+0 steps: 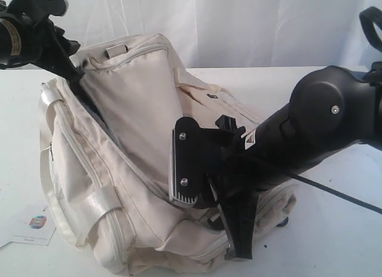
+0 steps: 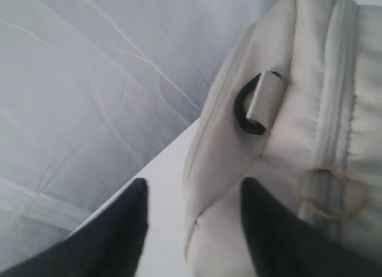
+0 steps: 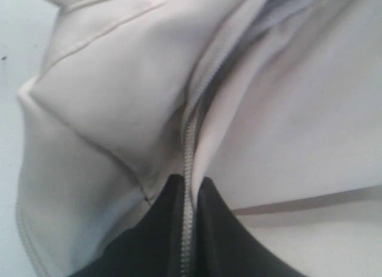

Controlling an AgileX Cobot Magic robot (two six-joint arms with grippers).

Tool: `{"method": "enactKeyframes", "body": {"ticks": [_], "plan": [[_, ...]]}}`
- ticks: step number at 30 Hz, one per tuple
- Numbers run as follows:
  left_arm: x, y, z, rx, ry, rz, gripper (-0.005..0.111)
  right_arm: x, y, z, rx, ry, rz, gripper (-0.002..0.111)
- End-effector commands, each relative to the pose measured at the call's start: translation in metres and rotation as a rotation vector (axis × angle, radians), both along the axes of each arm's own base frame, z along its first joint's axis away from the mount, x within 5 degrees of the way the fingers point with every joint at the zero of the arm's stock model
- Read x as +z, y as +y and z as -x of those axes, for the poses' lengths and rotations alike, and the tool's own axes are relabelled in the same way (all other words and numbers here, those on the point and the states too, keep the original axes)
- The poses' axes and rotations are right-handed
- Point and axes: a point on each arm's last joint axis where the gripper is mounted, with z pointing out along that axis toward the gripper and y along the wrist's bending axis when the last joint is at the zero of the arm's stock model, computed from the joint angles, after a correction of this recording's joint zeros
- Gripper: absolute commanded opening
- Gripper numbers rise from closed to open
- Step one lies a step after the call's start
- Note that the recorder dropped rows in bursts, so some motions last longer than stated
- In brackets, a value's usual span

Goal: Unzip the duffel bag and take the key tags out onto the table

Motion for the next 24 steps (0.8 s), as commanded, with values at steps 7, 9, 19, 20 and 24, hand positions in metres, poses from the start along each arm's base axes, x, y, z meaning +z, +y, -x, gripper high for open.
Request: {"method": "enactKeyframes", "body": {"ticks": [7,9,19,20,24], "plan": [[0.038,0.012,0.02,0.11,-0.045,0.162,0.093,-0.004,-0.004,0.007,0.019,0.058,0.042,0.0],[0.053,0.015,0.031,0.146,-0.057,0.273,0.092,-0.004,-0.004,0.007,0.019,0.058,0.042,0.0],[0.039,0.009,0.088,0.379,0.132,0.303,0.078,0.001,0.004,0.007,-0.059,0.115,-0.068,0.0],[0.033,0.006,0.093,0.399,0.185,0.288,0.071,0.001,0.004,0.007,-0.061,0.118,-0.071,0.0],[0.016,-0.011,0.11,0.347,0.412,0.25,0.056,0.002,0.005,0.008,-0.075,0.143,-0.09,0.006]]}}
